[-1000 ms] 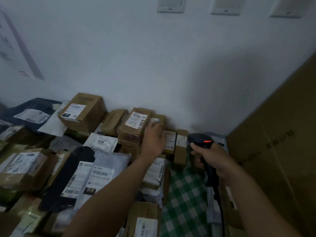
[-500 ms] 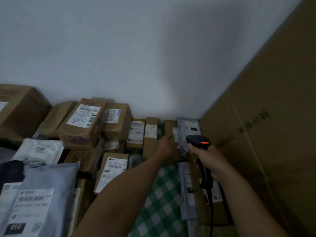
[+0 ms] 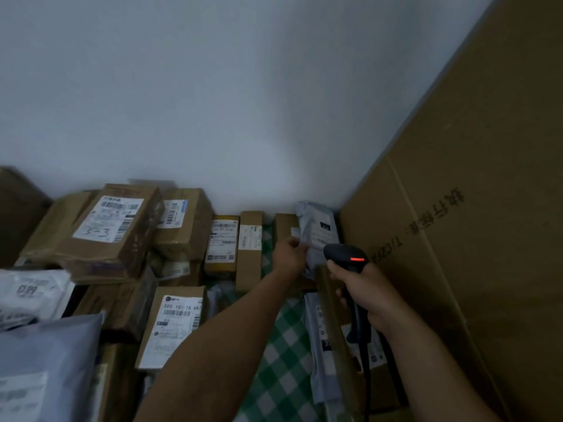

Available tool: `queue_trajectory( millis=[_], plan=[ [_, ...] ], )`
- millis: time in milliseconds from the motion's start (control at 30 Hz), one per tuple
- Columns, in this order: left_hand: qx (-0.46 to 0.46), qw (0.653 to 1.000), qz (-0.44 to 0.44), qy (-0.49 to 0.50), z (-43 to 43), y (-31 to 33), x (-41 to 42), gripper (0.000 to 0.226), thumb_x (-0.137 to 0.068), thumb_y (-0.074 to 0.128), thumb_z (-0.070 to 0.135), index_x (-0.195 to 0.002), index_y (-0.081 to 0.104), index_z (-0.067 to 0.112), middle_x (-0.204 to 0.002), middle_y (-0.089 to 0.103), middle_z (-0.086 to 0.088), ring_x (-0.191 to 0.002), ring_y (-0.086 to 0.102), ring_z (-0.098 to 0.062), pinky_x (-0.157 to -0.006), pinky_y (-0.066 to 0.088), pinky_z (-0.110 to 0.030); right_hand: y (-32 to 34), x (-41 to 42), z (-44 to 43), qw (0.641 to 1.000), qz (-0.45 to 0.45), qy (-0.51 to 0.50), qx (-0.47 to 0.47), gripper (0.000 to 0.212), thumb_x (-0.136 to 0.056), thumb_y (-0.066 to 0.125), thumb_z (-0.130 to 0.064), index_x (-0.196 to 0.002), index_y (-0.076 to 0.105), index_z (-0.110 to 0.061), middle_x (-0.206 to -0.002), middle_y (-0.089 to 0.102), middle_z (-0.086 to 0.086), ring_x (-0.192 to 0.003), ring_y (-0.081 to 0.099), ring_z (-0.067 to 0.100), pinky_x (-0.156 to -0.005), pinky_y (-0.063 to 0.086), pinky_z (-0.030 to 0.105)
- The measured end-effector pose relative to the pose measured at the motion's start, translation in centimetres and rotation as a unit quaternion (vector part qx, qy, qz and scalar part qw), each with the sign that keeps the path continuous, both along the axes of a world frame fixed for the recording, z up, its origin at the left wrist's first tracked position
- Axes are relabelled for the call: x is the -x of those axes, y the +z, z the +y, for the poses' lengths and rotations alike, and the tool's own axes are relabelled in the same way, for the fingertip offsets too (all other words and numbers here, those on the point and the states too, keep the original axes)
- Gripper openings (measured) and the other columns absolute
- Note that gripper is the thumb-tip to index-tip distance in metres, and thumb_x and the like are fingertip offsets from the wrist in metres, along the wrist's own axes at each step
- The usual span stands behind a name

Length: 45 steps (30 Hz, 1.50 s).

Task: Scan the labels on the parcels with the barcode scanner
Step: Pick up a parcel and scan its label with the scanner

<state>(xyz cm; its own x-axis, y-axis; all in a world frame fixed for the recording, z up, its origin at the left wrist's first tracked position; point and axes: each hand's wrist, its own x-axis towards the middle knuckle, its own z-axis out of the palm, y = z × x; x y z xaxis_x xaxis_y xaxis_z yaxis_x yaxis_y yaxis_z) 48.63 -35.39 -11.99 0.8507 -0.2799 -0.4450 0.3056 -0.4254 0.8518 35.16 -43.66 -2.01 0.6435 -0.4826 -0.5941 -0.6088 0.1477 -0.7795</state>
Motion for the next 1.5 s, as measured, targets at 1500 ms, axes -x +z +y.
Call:
queue_trajectory(
  millis=[1500],
  plan=[
    [0.246,0.957,-0.131,0.086,19.0,19.0,17.6,0.024,-0.088,0.079,0.017,-0.108,0.074,0.029,-0.106,0.078,0.009,-0.093,0.074,-0.005,-0.074,0.059,-0.021,10.5,9.5,9.9,0.976,-0.206,-0.039,0.049,0.053,-0.084,0.084,-0.017,-0.133,0.062,-0.017,-0.120,0.072,0.004,-0.107,0.069,0.025,-0.085,0.062,0.043]
  ],
)
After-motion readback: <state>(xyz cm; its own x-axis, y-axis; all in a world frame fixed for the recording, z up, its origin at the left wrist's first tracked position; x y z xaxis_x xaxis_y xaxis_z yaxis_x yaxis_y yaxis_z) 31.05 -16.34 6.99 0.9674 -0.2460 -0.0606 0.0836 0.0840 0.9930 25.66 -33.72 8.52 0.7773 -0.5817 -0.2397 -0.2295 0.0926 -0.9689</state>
